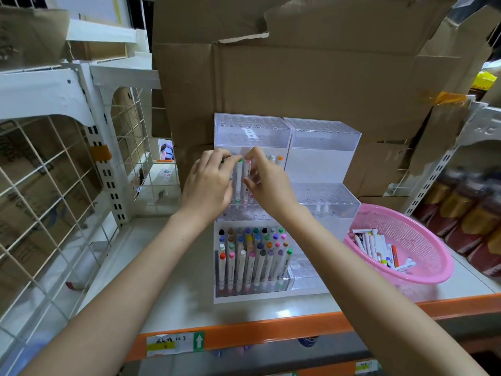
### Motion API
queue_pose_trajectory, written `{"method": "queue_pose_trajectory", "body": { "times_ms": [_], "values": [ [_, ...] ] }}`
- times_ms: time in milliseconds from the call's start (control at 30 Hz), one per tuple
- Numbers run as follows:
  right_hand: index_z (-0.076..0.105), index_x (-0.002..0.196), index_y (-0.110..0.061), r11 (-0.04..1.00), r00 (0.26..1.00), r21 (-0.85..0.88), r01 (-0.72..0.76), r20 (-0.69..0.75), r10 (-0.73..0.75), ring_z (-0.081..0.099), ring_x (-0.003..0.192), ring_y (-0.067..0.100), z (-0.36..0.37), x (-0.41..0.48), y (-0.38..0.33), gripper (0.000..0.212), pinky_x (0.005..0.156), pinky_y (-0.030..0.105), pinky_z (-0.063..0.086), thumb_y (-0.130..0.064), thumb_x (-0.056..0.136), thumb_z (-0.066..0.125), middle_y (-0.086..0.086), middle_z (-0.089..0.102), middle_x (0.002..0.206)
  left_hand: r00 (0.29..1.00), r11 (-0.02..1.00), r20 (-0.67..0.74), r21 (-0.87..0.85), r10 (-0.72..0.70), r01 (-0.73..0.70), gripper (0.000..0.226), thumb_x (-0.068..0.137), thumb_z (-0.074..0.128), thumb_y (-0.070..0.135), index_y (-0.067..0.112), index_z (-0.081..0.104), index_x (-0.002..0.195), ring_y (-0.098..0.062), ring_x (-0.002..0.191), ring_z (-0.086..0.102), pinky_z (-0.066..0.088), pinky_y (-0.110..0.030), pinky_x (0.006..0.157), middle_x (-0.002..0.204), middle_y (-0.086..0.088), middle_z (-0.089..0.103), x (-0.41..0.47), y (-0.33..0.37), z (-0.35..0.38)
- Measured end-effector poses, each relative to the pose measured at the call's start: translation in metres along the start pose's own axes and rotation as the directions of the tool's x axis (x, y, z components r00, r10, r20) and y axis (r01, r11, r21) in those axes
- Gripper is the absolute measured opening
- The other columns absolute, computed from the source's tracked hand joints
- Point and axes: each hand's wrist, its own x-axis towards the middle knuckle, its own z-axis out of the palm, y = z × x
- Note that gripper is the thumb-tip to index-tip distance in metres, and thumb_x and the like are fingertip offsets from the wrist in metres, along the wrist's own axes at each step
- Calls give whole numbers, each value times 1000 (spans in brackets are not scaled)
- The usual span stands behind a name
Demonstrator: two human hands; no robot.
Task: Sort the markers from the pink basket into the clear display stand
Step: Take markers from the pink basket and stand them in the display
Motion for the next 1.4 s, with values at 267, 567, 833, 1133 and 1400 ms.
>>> {"method": "queue_pose_trajectory", "body": {
  "times_ms": [267, 567, 833, 1133, 1400],
  "values": [
    [42, 119, -14, 999, 996, -41, 35, 82, -32, 58, 69, 25, -12, -2, 1, 35, 62, 45, 53, -10, 89, 61, 6, 62, 83, 998, 997, 44, 54, -55, 52, 50, 74, 67, 4, 7, 57, 123, -31, 105, 50, 46, -42, 88, 113, -12, 55, 2, 12, -5],
    [43, 135, -20, 996, 997, -79, 41, 66, -36, 61, 94, 31, -63, -27, 31, 50, 68, 41, 51, -15, 88, 60, 4, 61, 117, 996, 990, 89, 142, 10, -22, 52, 73, 70, 19, 3, 57, 121, -34, 111, 53, 40, -45, 98, 117, -15, 58, 17, 81, 6],
    [50, 133, -19, 962, 980, -206, -177, 52, 191, 56, 106, 27, -140, -103, 135, 44, 78, 41, 50, -20, 89, 59, 4, 59, 113, 983, 997, 166, -22, 80, -77, 42, 73, 73, 30, 9, 64, 108, -31, 94, 60, 47, -39, 79, 101, -10, 63, 34, 189, 59],
    [45, 138, -23, 790, 854, -499, -355, 171, 491, 46, 122, 22, -185, -183, 236, 43, 89, 34, 42, -35, 97, 46, 2, 50, 133, 917, 965, 303, -104, 260, -240, 27, 74, 52, 33, 13, 64, 89, -29, 84, 58, 46, -38, 75, 88, -7, 61, 31, 293, 140],
    [45, 136, -13, 744, 724, -576, -339, 345, 597, 50, 118, 31, -176, -184, 278, 43, 87, 39, 45, -25, 95, 48, 12, 52, 127, 755, 999, 655, 10, 33, -52, 30, 90, 51, 33, 15, 54, 114, -26, 113, 47, 40, -37, 88, 121, -7, 50, 26, 307, 201]
  ]
}}
